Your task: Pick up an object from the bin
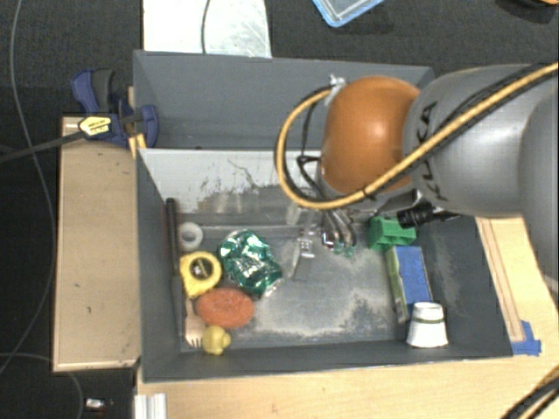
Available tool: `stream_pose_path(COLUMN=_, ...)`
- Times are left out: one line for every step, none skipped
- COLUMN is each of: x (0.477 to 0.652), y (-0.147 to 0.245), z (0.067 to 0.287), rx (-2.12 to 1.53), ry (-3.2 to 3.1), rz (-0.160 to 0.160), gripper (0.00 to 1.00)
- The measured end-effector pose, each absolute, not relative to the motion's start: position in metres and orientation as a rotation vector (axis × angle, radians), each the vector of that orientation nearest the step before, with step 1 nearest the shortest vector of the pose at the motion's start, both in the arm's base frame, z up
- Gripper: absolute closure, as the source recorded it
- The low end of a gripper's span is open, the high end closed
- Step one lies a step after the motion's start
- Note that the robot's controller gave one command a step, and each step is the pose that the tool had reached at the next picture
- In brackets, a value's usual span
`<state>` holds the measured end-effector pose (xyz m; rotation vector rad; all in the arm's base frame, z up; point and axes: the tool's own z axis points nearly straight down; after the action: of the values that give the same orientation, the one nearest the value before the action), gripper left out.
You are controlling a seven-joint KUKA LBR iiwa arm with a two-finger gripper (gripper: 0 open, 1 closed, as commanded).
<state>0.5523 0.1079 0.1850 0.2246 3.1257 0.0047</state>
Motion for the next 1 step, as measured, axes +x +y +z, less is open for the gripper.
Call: stream_pose_path(x=0.5742, y=0.1712, z=0.1948, rx=0.257, ry=3.124, rz=0.001, gripper=0.0)
